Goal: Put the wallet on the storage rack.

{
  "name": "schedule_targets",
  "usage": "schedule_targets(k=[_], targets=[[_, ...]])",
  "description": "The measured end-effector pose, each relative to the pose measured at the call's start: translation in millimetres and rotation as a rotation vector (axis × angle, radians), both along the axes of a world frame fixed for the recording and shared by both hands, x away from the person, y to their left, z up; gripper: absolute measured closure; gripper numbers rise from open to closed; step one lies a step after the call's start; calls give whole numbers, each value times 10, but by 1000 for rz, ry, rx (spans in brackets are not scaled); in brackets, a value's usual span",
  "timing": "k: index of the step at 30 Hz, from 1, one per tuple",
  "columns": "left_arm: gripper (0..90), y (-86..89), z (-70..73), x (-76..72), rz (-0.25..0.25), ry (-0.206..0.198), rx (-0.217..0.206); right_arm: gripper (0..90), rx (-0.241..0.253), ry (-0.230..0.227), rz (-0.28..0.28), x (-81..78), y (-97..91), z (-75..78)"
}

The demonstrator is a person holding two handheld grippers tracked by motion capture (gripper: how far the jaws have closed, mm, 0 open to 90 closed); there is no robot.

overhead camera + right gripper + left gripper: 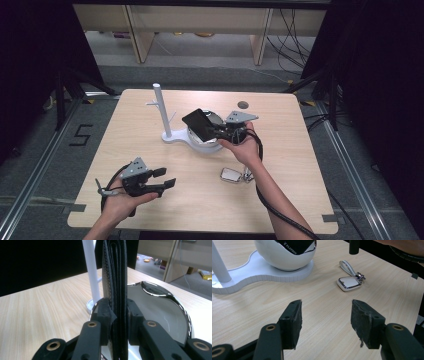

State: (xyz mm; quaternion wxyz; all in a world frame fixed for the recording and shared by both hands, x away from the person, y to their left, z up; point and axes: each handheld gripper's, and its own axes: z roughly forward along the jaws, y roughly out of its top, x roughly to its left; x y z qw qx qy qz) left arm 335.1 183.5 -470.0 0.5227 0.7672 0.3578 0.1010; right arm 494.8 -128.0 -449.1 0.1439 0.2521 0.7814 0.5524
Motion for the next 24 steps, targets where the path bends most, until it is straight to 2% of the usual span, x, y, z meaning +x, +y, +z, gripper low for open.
schedule_targets(k=[1, 2, 3, 4, 5, 7, 8, 9, 10, 11, 12, 15, 17, 18, 19, 24], targets=[[419, -2, 3, -3, 2, 2, 6, 770, -8, 22, -8, -15, 4, -3], [419, -2, 3, -3, 2, 2, 6, 770, -8, 22, -8, -15, 4, -3], [418, -4, 4, -5, 3, 2, 11, 748, -38, 24, -8, 1, 1, -18], [418, -7, -3, -1, -5, 0, 4, 748, -38, 24, -8, 1, 1, -18], [418, -9, -5, -1, -7, 1, 5, 698, -51, 50, -29, -2, 14, -37], [418, -8, -11, -4, -7, 7, 8, 678, -56, 49, -32, 4, 18, -41], [418, -8, -16, -2, -9, 8, 5, 652, -79, 34, -37, 14, 9, -30], [418, -6, -20, -2, -8, 8, 5, 626, -85, 49, -47, -1, 14, -14], [418, -3, -25, -2, -4, 10, 6, 599, -99, 25, -55, 8, 1, 19], [417, -3, -25, -2, -4, 10, 6, 595, -107, 42, -62, -13, -6, 48], [417, -2, -27, -3, -4, 10, 4, 591, -112, 22, -61, 0, -28, 72], [417, -2, -33, -8, -3, 12, -7, 587, -99, 19, -71, -10, -51, 119], [417, 2, -35, -8, -5, 12, -6, 587, -97, 3, -79, -21, -86, 164], [417, 8, -37, -8, -6, 12, -1, 588, -99, -20, -90, -36, -111, 195], [417, 8, -37, -8, -6, 12, -1, 588, -99, -20, -90, -36, -111, 195], [417, 8, -49, -14, 4, 17, -3, 646, -117, -37, -108, -79, -225, 264]])
